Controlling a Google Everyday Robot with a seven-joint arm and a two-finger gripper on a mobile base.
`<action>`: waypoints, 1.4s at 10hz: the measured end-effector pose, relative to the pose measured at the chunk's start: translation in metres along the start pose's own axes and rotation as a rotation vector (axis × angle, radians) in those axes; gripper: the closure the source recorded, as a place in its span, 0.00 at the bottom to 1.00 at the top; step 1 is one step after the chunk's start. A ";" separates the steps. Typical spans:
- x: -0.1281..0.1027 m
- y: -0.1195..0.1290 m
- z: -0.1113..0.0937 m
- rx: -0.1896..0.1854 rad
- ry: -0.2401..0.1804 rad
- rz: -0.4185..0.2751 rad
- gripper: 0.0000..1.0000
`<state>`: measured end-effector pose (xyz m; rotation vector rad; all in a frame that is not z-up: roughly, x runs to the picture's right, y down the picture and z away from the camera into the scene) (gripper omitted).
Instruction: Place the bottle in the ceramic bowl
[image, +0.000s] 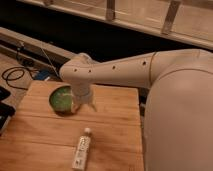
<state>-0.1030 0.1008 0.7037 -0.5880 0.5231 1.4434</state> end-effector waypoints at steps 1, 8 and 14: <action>-0.001 0.000 0.000 -0.005 -0.006 -0.002 0.35; 0.002 -0.014 0.053 -0.018 0.057 0.009 0.35; 0.013 -0.014 0.066 -0.032 0.115 0.023 0.35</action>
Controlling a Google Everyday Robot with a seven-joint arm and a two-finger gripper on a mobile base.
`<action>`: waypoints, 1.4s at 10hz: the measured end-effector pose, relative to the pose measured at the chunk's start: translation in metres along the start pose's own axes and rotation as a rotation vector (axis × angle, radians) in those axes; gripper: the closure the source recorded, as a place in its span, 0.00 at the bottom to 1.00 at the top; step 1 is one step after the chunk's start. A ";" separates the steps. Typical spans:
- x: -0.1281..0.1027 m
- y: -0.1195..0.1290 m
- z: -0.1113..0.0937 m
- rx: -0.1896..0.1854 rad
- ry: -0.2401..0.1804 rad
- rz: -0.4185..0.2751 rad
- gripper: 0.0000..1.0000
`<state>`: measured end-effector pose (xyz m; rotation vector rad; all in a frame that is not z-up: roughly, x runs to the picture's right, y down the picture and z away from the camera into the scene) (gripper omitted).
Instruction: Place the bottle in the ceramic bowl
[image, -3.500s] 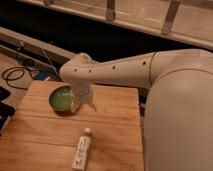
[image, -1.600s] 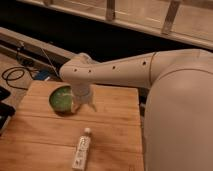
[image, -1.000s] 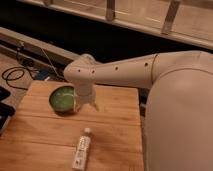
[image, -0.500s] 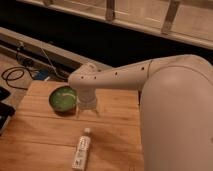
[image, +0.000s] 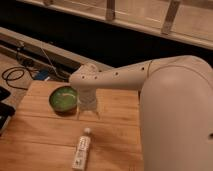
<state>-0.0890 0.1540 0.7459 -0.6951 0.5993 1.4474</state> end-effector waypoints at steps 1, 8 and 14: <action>0.007 0.001 0.014 -0.009 0.030 0.004 0.35; 0.049 0.016 0.079 -0.042 0.178 0.008 0.35; 0.049 0.024 0.108 -0.048 0.210 0.008 0.35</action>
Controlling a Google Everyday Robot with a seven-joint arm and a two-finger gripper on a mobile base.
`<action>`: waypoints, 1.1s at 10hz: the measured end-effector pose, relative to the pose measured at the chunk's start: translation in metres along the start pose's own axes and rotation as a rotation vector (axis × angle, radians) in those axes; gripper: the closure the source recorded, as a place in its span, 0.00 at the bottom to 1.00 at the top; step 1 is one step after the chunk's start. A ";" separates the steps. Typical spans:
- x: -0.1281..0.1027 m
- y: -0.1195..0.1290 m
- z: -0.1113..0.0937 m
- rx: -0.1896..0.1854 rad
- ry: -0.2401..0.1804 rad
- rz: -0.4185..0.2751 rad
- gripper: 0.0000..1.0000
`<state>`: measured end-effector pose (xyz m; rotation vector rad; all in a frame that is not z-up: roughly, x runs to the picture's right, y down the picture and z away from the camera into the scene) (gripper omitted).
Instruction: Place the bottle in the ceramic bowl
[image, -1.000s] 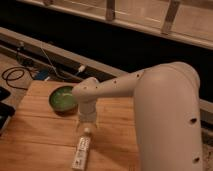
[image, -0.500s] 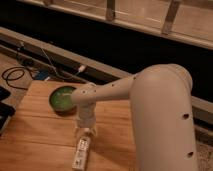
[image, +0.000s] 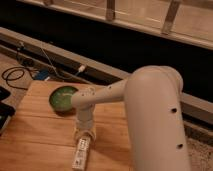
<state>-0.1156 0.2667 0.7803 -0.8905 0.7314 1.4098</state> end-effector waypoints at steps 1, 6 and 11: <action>0.000 -0.001 0.003 0.002 0.001 0.010 0.37; 0.006 0.001 -0.002 0.022 -0.023 0.013 0.86; -0.005 0.005 -0.014 -0.113 -0.119 -0.053 1.00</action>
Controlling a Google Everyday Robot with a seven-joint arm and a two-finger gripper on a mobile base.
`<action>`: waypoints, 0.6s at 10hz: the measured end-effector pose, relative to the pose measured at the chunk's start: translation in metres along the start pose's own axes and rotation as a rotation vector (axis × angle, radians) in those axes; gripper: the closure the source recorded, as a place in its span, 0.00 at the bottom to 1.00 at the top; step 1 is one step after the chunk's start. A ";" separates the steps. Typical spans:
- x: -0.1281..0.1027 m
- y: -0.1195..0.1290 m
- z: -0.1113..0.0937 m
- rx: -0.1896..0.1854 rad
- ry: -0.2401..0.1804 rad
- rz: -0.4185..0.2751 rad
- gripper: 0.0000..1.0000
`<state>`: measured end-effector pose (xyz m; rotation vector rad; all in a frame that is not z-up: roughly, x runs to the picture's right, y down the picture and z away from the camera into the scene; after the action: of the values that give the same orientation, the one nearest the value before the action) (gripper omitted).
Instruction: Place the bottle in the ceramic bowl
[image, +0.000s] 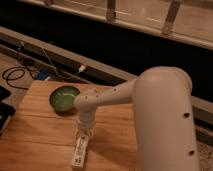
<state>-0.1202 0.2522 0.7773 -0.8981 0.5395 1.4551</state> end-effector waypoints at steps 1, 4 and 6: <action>-0.006 0.012 -0.015 -0.027 -0.056 -0.042 1.00; -0.028 0.050 -0.088 -0.020 -0.214 -0.153 1.00; -0.040 0.077 -0.127 -0.021 -0.286 -0.220 1.00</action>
<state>-0.1727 0.1197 0.7206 -0.7242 0.2064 1.3597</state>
